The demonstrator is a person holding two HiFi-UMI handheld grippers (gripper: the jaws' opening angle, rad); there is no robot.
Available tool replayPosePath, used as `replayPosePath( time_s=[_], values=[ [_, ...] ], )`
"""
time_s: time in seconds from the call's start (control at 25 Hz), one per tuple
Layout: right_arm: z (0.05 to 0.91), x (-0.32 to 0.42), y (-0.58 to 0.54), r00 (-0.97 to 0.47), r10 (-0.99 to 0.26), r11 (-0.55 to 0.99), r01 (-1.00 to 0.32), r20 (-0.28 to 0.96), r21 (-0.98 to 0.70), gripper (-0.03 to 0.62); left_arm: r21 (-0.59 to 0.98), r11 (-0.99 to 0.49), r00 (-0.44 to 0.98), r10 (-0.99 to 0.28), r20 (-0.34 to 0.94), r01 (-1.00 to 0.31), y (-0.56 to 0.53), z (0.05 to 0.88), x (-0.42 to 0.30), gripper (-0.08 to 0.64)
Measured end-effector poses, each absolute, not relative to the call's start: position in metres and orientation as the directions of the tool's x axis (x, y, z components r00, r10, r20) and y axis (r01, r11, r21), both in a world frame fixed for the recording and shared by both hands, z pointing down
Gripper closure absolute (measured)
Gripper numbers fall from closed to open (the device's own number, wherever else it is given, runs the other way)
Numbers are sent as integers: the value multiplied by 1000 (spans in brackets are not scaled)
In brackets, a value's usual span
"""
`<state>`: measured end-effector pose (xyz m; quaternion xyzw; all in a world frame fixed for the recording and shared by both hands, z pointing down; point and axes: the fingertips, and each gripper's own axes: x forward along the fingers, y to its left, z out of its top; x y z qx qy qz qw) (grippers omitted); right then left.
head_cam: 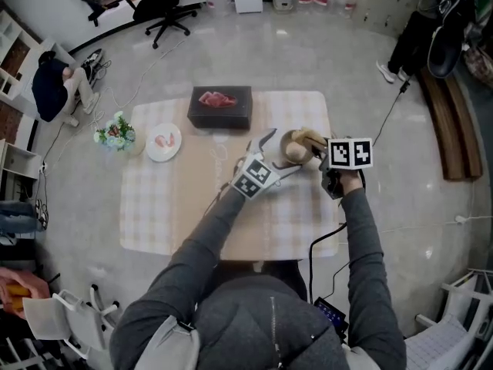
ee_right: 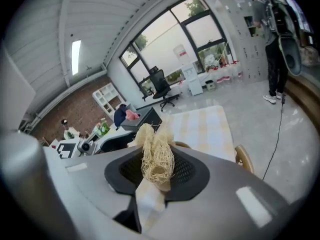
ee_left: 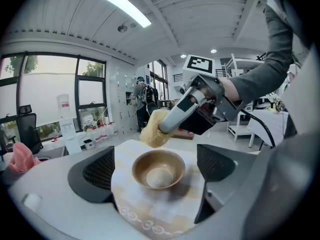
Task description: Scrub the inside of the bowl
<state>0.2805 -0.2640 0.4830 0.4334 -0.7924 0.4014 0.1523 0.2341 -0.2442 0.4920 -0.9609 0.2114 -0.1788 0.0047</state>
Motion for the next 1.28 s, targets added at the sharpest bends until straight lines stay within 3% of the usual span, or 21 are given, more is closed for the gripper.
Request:
replayPosePath(
  time_s=[0.2,0.4,0.56,0.76,1.0,1.28],
  values=[
    [444,298,-243,-505,-763,213,-786,404,-580,494,-74,-890,846,-451,283,-450,-231,465,211,151],
    [428,311,-205,-300,-922,96,-788,243,-608,488,-30,-865,843,-495,208,-501,-213,445,181,299],
    [445,300,-169,-132,-961,-15,-851,242,-526,486,-65,-868,848,-496,189,-493,-193,445,167,373],
    [454,274,-136,30,-966,-112,-944,258,-310,486,-2,-858,852,-511,115,-514,-178,440,156,549],
    [472,251,-116,63,-942,-162,-946,330,-280,494,67,-882,880,-455,137,-467,-161,446,154,549],
    [472,239,-103,121,-938,-213,-940,325,-267,495,139,-916,924,-361,127,-377,-142,456,158,549]
  ],
)
